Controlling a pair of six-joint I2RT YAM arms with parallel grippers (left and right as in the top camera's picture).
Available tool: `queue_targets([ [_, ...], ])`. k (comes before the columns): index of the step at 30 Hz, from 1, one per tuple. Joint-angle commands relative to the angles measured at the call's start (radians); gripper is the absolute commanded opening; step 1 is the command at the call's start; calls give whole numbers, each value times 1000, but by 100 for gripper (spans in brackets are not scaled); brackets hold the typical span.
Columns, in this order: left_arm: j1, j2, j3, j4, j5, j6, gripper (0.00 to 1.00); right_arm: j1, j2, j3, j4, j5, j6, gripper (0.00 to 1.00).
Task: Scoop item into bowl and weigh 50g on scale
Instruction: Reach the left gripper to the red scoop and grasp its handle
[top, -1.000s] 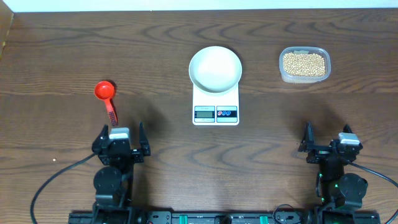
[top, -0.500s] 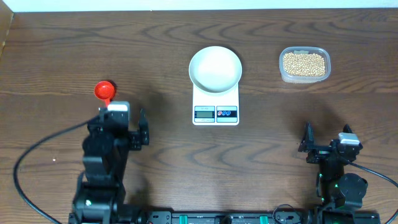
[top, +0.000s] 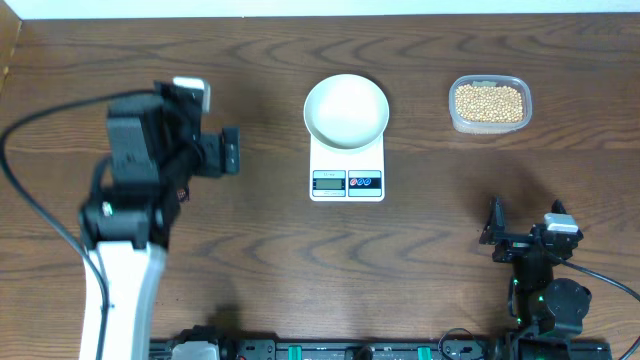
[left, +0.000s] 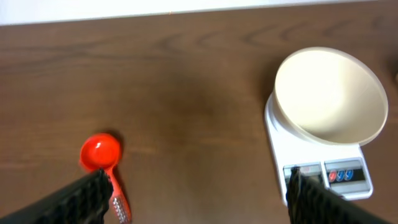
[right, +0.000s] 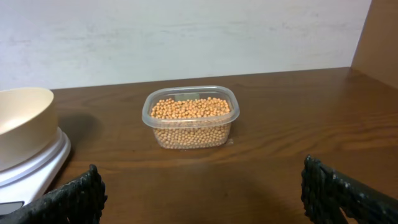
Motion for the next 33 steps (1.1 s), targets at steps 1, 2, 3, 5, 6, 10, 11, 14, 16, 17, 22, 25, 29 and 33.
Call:
queue_targets([
  [1,63,117,126,-41,151,29,91,9,-1,-2,-2,0,-8,99],
  [2,83,156,164,-63,179,29,92,9,-1,-2,-2,0,-8,99],
  [3,103,194,200,-87,202,29,91,9,-1,-2,-2,0,-8,99],
  [5,139,259,259,-127,229,29,91,9,-1,-2,-2,0,-8,99],
  [6,154,287,278,-138,231,27,92,9,-1,-2,-2,0,-8,99],
  [10,183,344,287,-139,222,28,91,9,-1,-2,-2,0,-8,99],
  [11,184,353,287,-141,222,27,91,9,-1,-2,-2,0,-8,99],
  [14,184,376,287,-150,222,27,91,9,-1,-2,-2,0,-8,99],
  [16,184,383,287,-151,222,28,92,9,-1,-2,-2,0,-8,99],
  [17,184,385,287,-150,215,29,92,9,-1,-2,-2,0,-8,99],
  [22,185,417,287,-125,25,18,91,9,-1,-2,-2,0,-8,99],
  [25,191,463,287,-125,-115,-55,86,9,-1,-2,-2,0,-8,99],
  [29,224,534,287,-121,-188,-132,73,9,-1,-2,-2,0,-8,99],
  [33,266,612,287,-111,-194,-169,68,9,-1,-2,-2,0,-8,99],
])
